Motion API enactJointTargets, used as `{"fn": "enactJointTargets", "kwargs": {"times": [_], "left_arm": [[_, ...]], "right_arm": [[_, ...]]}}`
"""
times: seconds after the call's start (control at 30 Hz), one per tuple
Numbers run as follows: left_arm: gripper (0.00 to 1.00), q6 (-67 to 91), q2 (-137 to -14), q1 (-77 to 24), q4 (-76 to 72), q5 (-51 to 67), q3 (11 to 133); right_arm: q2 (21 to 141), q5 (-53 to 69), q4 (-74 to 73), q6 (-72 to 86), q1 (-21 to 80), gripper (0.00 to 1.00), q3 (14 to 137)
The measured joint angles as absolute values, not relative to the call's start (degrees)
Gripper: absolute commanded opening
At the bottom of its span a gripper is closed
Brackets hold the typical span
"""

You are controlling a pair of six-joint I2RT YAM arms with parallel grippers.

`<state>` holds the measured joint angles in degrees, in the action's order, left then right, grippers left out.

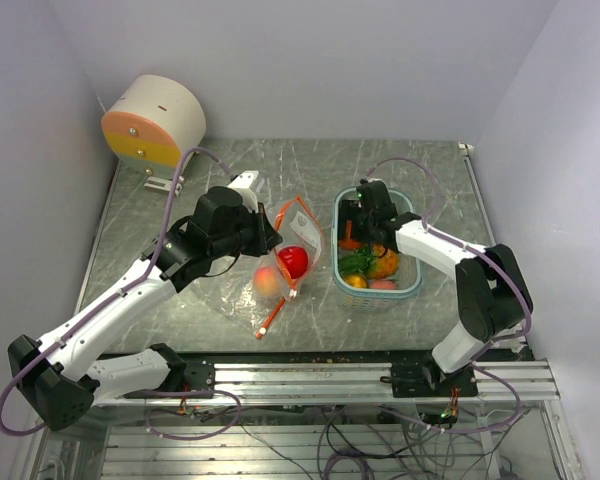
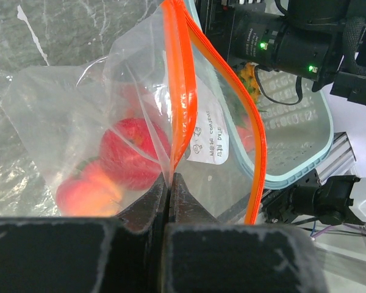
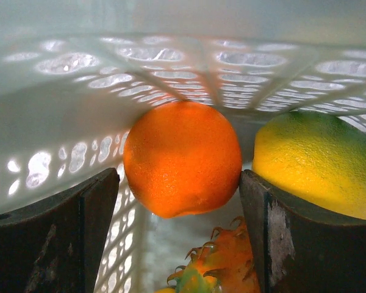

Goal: Place the food in the zip-top bag and seal the zipper
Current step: Pick up the fake fruit from the bin.

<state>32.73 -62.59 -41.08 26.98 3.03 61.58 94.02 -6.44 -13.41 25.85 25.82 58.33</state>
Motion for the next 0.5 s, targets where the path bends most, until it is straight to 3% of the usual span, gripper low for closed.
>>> {"fn": "enactJointTargets", "kwargs": {"times": [0.07, 0.23, 0.5], "left_arm": [[0.07, 32.56, -62.67, -41.08, 27.22, 3.03, 61.58], [0.07, 32.34, -63.00, -41.08, 28.29, 3.05, 62.13], [0.07, 32.32, -62.98, -41.08, 29.39, 3.05, 62.48]], "right_arm": [[94.48, -7.25, -11.31, 25.85, 25.82, 0.77, 57.76], [95.42, -9.96, -6.76, 25.80, 25.78, 0.56, 56.66], [94.08, -11.11, -4.91, 25.87, 25.82, 0.53, 55.42]]}}
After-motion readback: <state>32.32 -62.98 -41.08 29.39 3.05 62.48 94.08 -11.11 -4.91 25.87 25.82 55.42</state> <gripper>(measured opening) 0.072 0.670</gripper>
